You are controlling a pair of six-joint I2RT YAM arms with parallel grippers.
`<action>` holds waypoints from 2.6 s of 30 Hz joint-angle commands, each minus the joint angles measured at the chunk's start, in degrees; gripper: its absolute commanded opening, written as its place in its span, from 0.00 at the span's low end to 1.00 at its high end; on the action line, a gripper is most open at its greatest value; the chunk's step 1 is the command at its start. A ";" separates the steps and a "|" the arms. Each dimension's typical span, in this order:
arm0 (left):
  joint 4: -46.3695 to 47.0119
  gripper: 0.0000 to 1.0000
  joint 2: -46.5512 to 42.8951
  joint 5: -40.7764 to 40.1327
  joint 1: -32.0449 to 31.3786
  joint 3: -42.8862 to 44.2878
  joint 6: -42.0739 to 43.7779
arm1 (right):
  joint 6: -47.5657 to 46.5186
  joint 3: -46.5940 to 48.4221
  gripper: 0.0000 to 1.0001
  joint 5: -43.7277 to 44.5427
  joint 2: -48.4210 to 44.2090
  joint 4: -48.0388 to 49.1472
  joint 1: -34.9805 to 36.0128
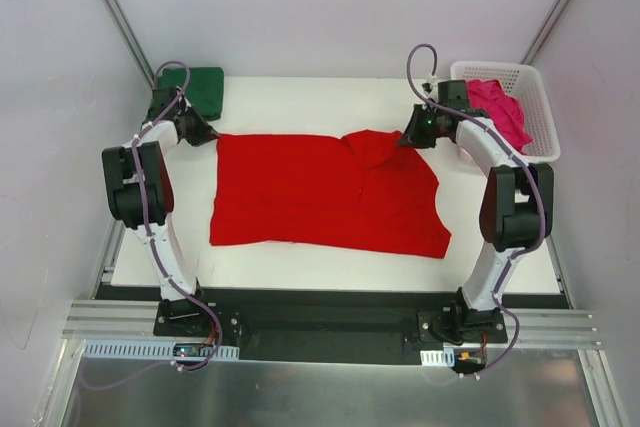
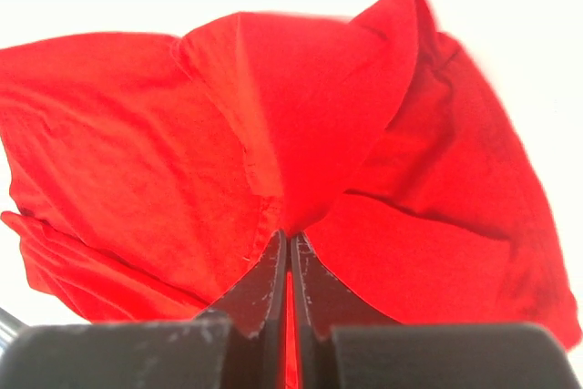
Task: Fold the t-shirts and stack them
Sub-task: Grap the side of the flattened tshirt furthest away from the robot with both arms, then fold the other side of the tshirt into a rectangle
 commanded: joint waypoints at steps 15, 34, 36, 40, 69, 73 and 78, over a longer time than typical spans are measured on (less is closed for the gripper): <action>-1.18 0.00 -14.28 0.94 1.12 -7.62 1.76 | -1.14 -4.86 0.01 9.05 -19.89 -5.58 -1.38; -3.20 0.00 -22.46 0.68 1.12 -13.68 1.50 | -0.35 -9.25 0.02 9.14 -33.25 -10.15 -1.64; -3.55 0.00 -24.04 0.15 1.21 -14.30 1.58 | 0.00 -10.31 0.02 8.96 -35.27 -10.67 -1.64; -5.22 0.00 -26.24 0.67 1.21 -14.91 1.85 | 0.44 -12.77 0.01 8.35 -37.74 -11.90 -1.73; -19.90 0.00 -43.38 3.49 1.12 -24.14 4.92 | 3.08 -18.57 0.01 6.68 -54.26 -26.31 -1.64; -21.21 0.00 -45.40 3.84 1.12 -25.02 5.10 | 3.25 -19.62 0.01 5.63 -55.41 -27.55 -1.73; -23.15 0.00 -47.77 3.93 1.21 -26.08 5.36 | 2.90 -19.81 0.01 6.15 -56.55 -28.96 -1.73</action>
